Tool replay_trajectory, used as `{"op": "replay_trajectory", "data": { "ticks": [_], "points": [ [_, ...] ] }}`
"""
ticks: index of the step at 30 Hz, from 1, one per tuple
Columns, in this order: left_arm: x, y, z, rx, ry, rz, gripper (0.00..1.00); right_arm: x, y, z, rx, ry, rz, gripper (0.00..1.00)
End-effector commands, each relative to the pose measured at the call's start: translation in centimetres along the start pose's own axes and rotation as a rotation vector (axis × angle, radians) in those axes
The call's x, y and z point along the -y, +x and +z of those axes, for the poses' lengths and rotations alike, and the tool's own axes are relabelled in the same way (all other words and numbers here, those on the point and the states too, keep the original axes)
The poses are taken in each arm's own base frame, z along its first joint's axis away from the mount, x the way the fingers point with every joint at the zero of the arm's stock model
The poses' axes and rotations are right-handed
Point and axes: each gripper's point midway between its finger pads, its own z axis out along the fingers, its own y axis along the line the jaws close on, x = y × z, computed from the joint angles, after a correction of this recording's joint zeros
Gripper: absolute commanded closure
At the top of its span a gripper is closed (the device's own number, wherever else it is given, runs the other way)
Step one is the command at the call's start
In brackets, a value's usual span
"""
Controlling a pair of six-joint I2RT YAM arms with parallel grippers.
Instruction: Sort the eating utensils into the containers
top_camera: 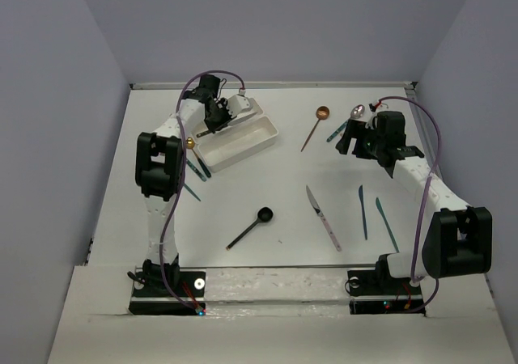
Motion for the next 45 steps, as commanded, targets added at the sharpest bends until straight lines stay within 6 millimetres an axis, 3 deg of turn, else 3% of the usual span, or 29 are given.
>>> {"op": "replay_trajectory", "data": {
  "ticks": [1,3,4,5,7,11,14,15,18,19,20,22,23,24,25,27,28,29,30,31,32,34,37,38,41,42,44,45],
  "points": [
    [-1.8,-1.6,-1.7,0.048,-0.064,0.010,1.00,0.0,-1.1,0.0,0.041,-0.007,-0.012,0.13],
    [-2.0,-1.6,-1.8,0.047,-0.076,0.010,1.00,-0.1,-1.1,0.0,0.040,-0.009,-0.012,0.13],
    [-2.1,-1.7,-1.9,0.049,-0.077,0.006,0.94,0.0,-1.2,-0.1,0.042,-0.008,-0.011,0.13],
    [-1.9,-1.7,-1.9,0.051,-0.073,0.003,0.76,-0.1,-1.1,0.0,0.040,-0.009,-0.012,0.13],
    [-2.2,-2.5,-2.7,0.076,-0.082,-0.007,0.51,0.0,-1.1,0.1,0.036,-0.008,-0.013,0.13],
    [-3.7,-4.4,-5.1,0.133,-0.141,-0.059,0.37,-0.1,-1.0,0.1,0.033,-0.013,-0.013,0.13],
    [-5.8,-5.6,-7.7,0.186,-0.211,-0.171,0.36,-0.1,-0.9,0.1,0.031,-0.014,-0.011,0.13],
    [-6.7,-6.3,-9.4,0.226,-0.243,-0.253,0.36,-0.2,-1.1,0.0,0.035,-0.015,-0.012,0.13],
    [-9.5,-5.7,-14.3,0.329,-0.338,-0.447,0.36,-0.2,-1.1,-0.1,0.040,-0.017,-0.013,0.13],
    [-9.2,-4.5,-14.6,0.347,-0.324,-0.594,0.37,-0.2,-1.1,-0.2,0.042,-0.016,-0.011,0.13],
    [-9.3,-4.1,-16.9,0.388,-0.336,-0.655,0.38,-0.3,-1.3,-0.3,0.046,-0.017,-0.011,0.13],
    [-8.5,0.7,-17.1,0.375,-0.306,-0.816,0.39,-0.3,-1.3,-0.3,0.046,-0.017,-0.006,0.13],
    [-8.2,1.0,-18.9,0.411,-0.326,-0.836,0.39,-0.3,-1.3,-0.4,0.047,-0.018,-0.003,0.13],
    [-6.7,3.7,-17.5,0.348,-0.323,-0.867,0.39,-0.5,-1.4,-0.4,0.048,-0.026,0.005,0.13],
    [-6.0,4.8,-17.3,0.321,-0.347,-0.861,0.39,-0.7,-1.5,-0.6,0.050,-0.035,0.009,0.13],
    [-5.7,6.0,-18.9,0.310,-0.450,-0.816,0.39,-1.8,-1.4,-0.8,0.046,-0.065,0.008,0.14],
    [-4.2,7.9,-17.8,0.271,-0.444,-0.832,0.38,-1.9,-1.8,-1.2,0.063,-0.061,0.006,0.14],
    [-4.2,7.8,-19.3,0.296,-0.491,-0.803,0.38,-2.2,-1.7,-1.3,0.061,-0.059,-0.002,0.14],
    [-3.5,8.1,-19.4,0.298,-0.497,-0.802,0.38,-2.5,-1.6,-1.5,0.062,-0.049,-0.011,0.14],
    [-2.2,9.0,-18.7,0.276,-0.483,-0.785,0.38,-1.3,-1.7,-1.8,0.068,0.018,-0.014,0.14],
    [-1.8,8.5,-20.0,0.304,-0.502,-0.746,0.38,-1.0,-1.4,-1.8,0.059,0.047,-0.021,0.14],
    [0.1,9.2,-19.5,0.292,-0.470,-0.727,0.38,0.1,-0.5,-2.1,0.014,0.108,-0.026,0.14],
    [3.5,8.2,-19.3,0.283,-0.378,-0.609,0.39,-0.9,1.3,-2.0,-0.042,0.096,-0.046,0.14],
    [5.8,5.7,-18.9,0.296,-0.316,-0.513,0.39,-0.7,1.9,-2.0,-0.058,0.096,-0.041,0.14],
    [12.4,3.4,-17.3,0.229,-0.140,-0.329,0.37,-1.3,2.9,-1.9,-0.081,0.074,-0.025,0.14],
    [16.2,1.5,-17.2,0.240,-0.046,-0.256,0.32,-1.5,3.4,-2.0,-0.088,0.071,-0.019,0.14],
    [19.9,-0.3,-16.8,0.264,0.051,-0.189,0.29,-1.4,3.7,-2.2,-0.088,0.078,-0.002,0.14],
    [20.3,0.0,-16.6,0.258,0.060,-0.198,0.29,-1.7,3.8,-2.3,-0.085,0.072,-0.002,0.14]
  ]
}}
